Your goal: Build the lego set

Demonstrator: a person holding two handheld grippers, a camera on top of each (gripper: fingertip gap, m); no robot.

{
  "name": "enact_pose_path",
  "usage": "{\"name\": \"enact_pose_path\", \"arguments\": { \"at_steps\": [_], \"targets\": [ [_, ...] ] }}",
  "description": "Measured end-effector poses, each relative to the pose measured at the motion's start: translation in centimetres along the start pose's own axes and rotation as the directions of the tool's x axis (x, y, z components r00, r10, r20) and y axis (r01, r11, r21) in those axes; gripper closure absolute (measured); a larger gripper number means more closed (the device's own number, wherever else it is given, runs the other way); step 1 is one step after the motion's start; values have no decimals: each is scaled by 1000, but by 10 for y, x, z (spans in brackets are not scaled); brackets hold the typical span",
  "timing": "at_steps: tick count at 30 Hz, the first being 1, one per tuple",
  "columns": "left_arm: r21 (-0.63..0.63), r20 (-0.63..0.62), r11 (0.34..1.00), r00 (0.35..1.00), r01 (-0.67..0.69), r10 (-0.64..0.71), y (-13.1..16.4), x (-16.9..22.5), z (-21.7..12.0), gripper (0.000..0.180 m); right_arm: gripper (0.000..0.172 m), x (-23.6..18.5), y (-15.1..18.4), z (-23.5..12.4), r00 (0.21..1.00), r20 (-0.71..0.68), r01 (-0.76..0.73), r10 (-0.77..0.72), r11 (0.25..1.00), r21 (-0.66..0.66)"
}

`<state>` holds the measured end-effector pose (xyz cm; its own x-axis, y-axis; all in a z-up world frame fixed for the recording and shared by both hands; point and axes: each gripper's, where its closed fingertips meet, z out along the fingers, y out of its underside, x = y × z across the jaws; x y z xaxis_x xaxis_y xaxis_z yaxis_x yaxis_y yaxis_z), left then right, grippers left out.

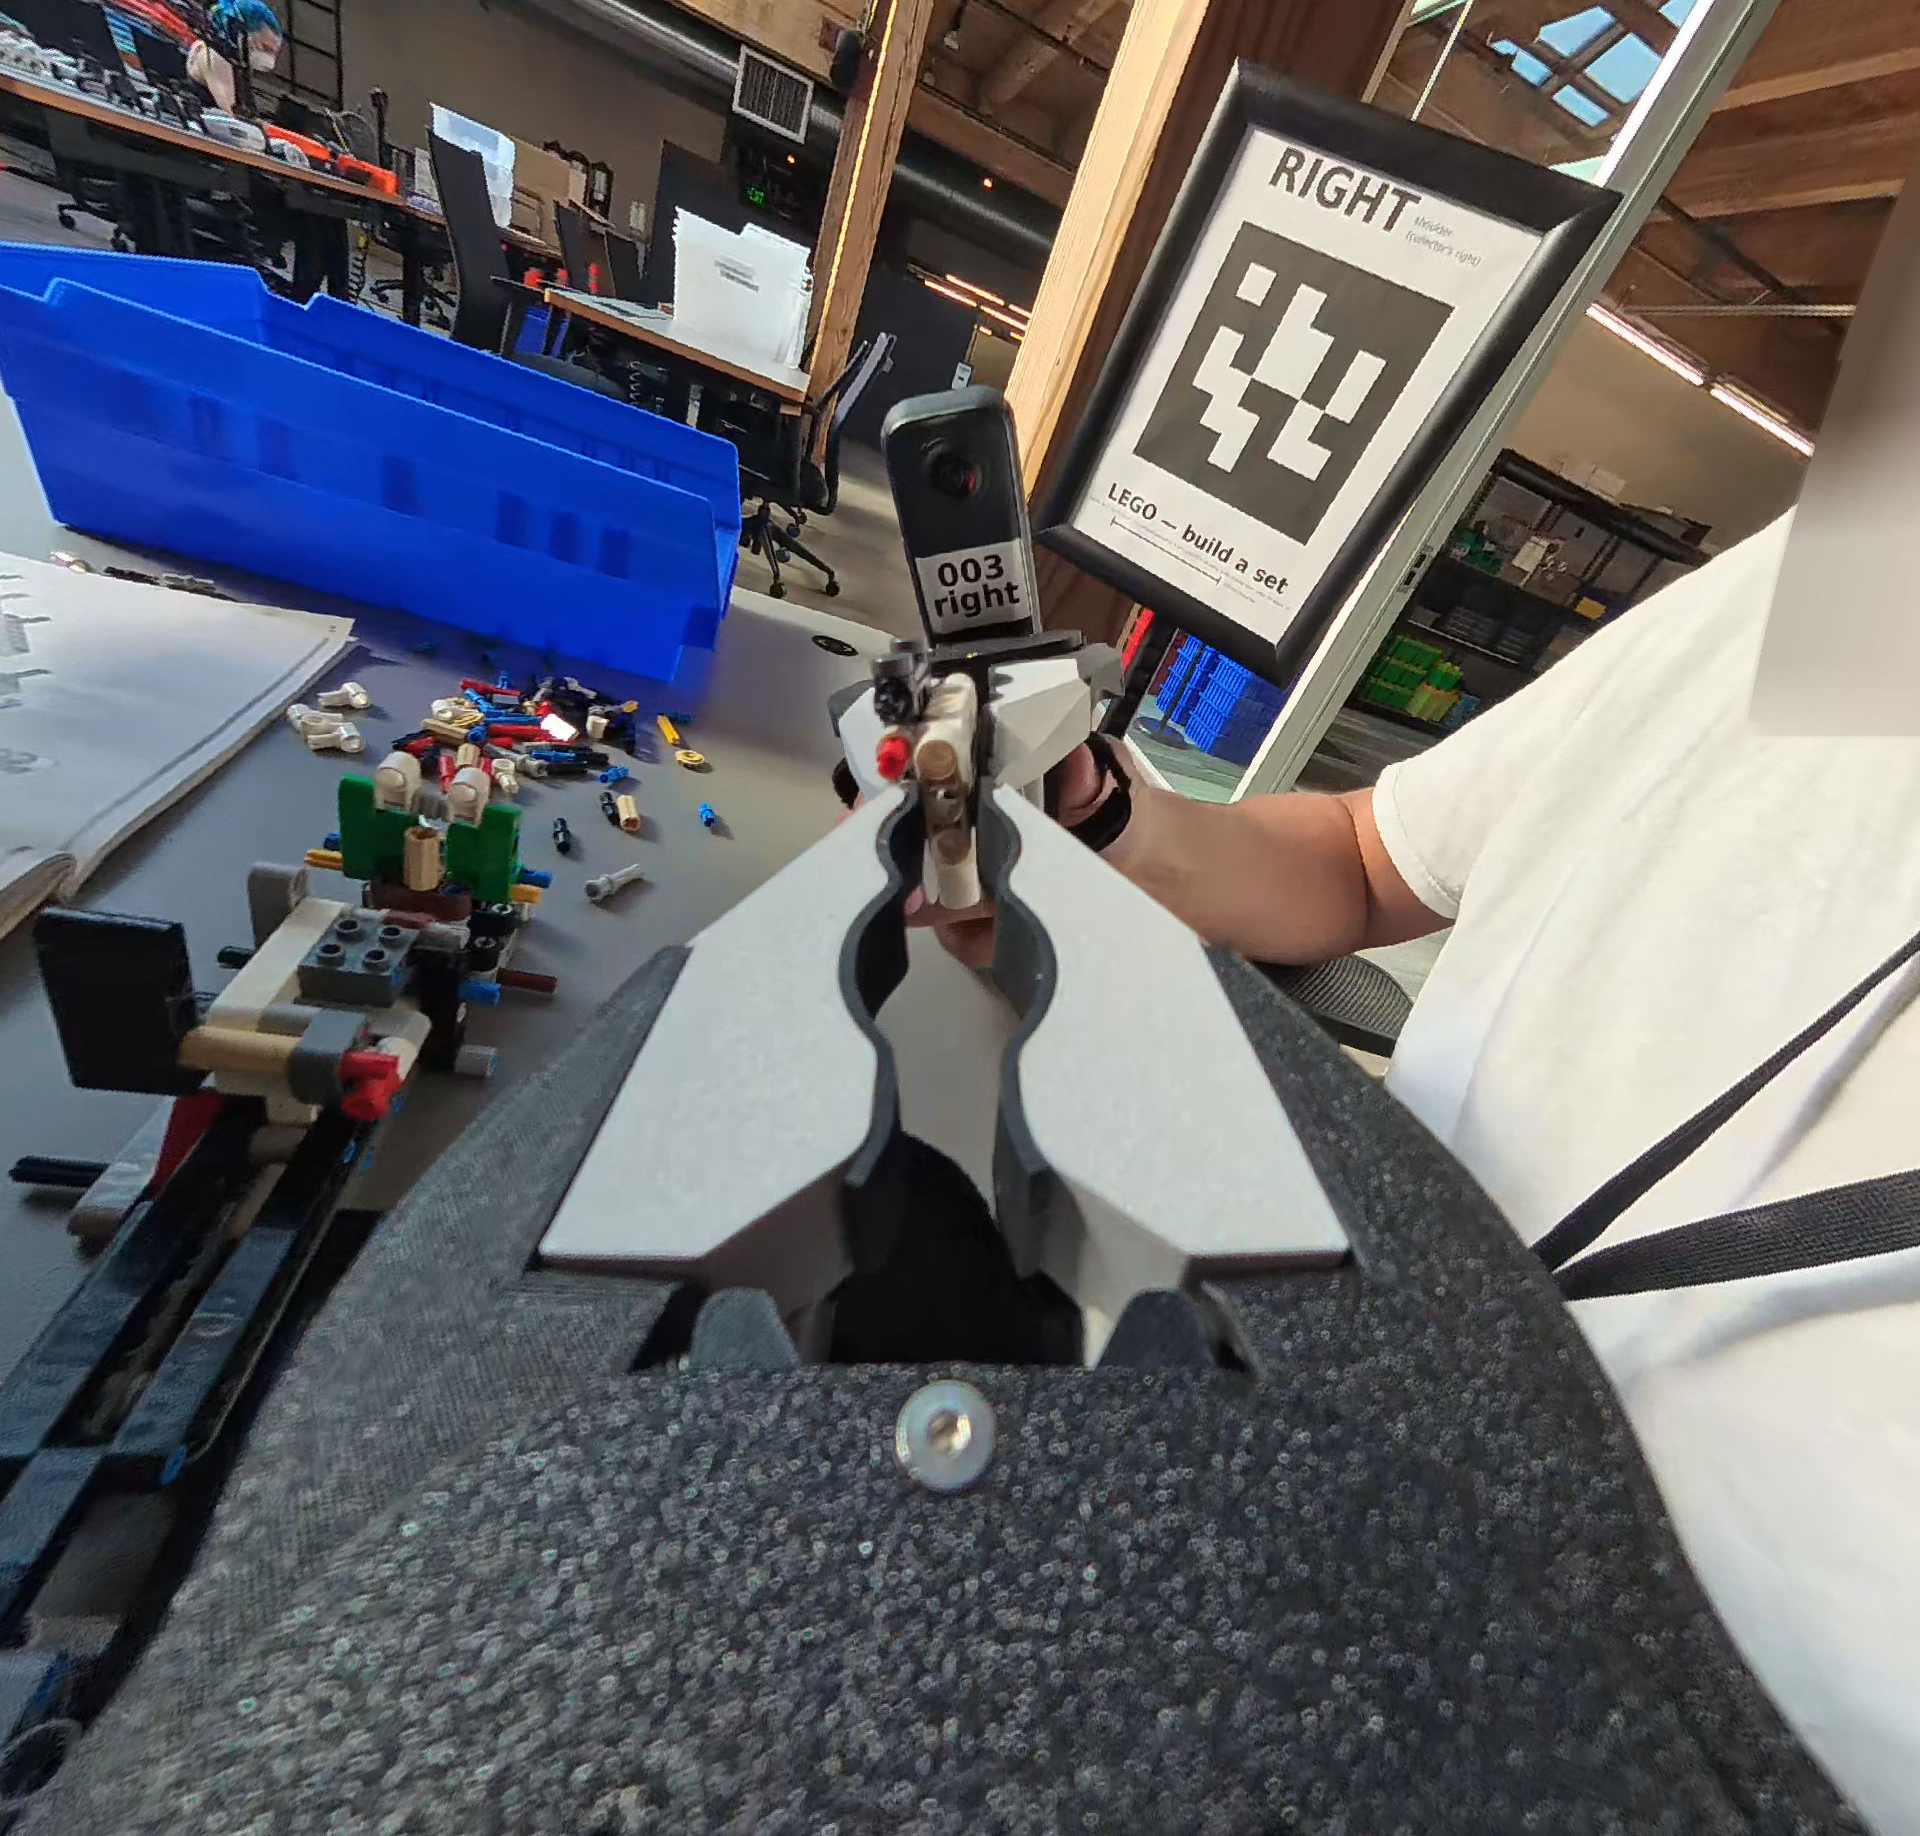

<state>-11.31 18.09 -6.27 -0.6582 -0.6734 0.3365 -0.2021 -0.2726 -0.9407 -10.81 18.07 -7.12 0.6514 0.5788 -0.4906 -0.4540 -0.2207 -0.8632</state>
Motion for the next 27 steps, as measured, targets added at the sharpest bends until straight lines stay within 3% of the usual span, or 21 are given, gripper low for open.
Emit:
{"name": "enact_pose_path", "arguments": {
  "at_steps": [4,8,13,15,17,22,27],
  "targets": [
    [-28,-3,1000,1000,-4,4,5,-1,1,158,157,8,4,-2,999,-35,11,-13,999,-40],
    [-44,24,999,1000,0,1,9,-7,1,171,157,8,9,-1,998,-44,46,-50,995,-84],
    [-70,36,998,999,-1,3,13,-9,1,173,156,10,12,-2,993,-61,93,-101,989,-114],
    [-91,72,995,997,-34,41,15,-11,2,175,140,7,6,-1,997,-45,60,-63,996,-69],
    [-102,82,993,995,-56,65,17,-11,3,175,138,6,3,0,1000,-29,-11,10,999,-35],
    [-87,67,996,997,-33,39,17,-9,4,175,154,12,6,3,996,-71,-53,52,999,-10],
    [-79,55,994,995,-75,79,15,-5,4,174,156,6,5,3,995,-27,-94,95,995,28]
  ]
}}
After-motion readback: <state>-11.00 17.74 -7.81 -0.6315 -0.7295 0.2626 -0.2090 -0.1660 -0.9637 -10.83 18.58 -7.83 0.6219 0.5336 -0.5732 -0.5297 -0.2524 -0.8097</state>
